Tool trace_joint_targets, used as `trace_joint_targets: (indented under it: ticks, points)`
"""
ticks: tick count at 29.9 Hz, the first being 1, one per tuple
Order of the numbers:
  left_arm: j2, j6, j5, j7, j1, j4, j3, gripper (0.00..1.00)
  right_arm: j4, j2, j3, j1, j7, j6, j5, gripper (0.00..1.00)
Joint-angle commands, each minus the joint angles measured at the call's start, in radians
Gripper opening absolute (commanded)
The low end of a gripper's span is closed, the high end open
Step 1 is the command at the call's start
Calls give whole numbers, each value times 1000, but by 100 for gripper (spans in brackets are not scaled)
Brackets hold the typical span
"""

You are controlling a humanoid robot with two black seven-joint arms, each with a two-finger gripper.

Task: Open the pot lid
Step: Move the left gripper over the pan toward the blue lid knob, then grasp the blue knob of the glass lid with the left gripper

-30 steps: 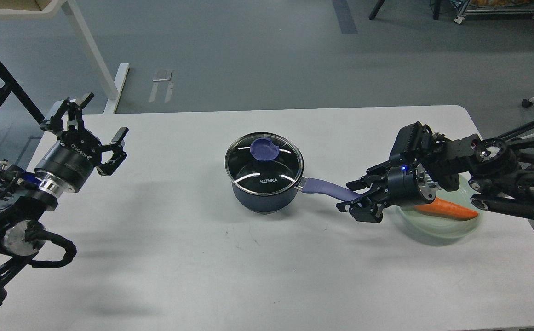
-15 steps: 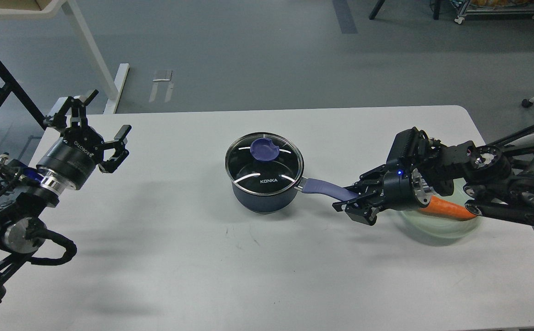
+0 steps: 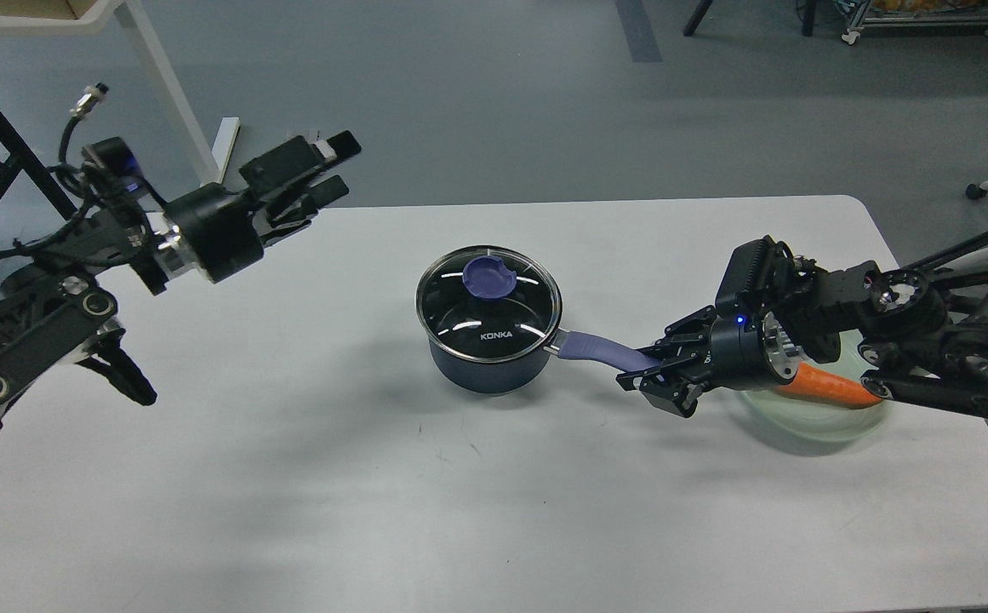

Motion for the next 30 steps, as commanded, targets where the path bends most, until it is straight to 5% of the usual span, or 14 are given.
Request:
trace_joint_targets:
  ticks: [1, 5, 9, 17, 30]
  points:
    - [-49, 128, 265, 0, -128, -2, 159, 99, -6, 0, -1, 0, 0, -1, 0, 35]
    - [-93, 297, 378, 0, -258, 19, 417, 99, -9, -1, -1, 0, 0, 1, 0, 35]
    - [-174, 360, 392, 0, -328, 105, 546, 99, -9, -3, -6, -2, 0, 1, 0, 35]
    - [-328, 395, 452, 0, -342, 343, 563, 99, -11, -1, -6, -2, 0, 1, 2, 35]
    - [-334, 411, 441, 0, -286, 375, 617, 99, -12, 0, -6, -5, 0, -1, 2, 36]
